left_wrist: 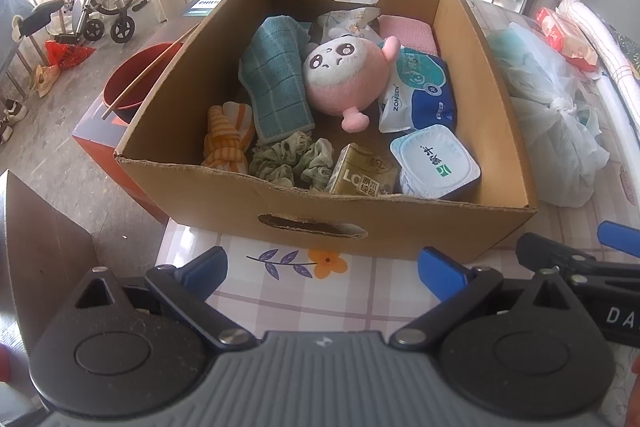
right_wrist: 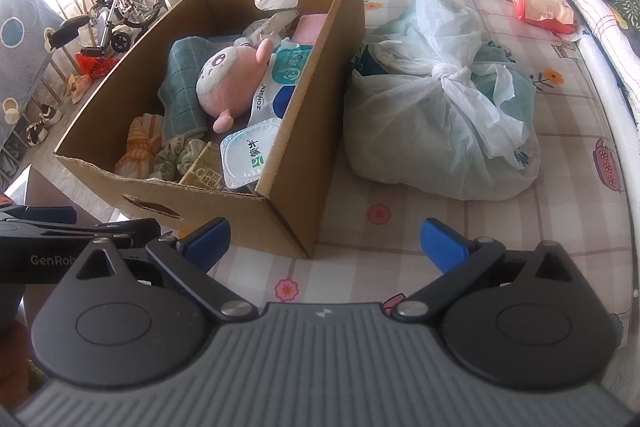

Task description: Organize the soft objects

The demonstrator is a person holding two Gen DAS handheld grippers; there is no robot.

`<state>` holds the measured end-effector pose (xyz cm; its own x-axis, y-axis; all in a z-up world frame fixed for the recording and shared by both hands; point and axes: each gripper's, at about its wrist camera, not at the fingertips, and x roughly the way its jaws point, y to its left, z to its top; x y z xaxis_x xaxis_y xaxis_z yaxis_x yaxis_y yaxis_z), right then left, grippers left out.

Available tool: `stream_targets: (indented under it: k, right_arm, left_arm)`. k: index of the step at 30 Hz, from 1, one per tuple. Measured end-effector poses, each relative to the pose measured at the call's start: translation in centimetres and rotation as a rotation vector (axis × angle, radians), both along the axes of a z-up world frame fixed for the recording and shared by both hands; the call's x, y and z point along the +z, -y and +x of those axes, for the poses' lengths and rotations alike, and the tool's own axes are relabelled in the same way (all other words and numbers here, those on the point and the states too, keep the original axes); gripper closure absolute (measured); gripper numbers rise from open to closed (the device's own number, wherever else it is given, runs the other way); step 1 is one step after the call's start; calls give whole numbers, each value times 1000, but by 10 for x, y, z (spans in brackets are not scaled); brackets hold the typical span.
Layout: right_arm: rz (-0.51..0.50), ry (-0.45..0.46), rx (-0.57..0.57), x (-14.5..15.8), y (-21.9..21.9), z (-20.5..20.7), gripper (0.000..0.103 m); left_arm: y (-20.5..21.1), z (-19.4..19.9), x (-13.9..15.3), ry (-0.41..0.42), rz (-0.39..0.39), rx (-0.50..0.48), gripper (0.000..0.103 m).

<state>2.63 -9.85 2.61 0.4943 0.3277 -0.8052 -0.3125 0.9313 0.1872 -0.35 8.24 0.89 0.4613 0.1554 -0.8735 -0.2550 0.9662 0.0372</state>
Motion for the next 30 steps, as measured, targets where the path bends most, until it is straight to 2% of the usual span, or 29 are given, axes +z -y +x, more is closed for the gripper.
stream_targets:
  k: [30]
  right_arm:
    - [6,-22,4,-6,-4,5,1]
  left_arm:
    - [-4,1,-4,-12,-4,9,1]
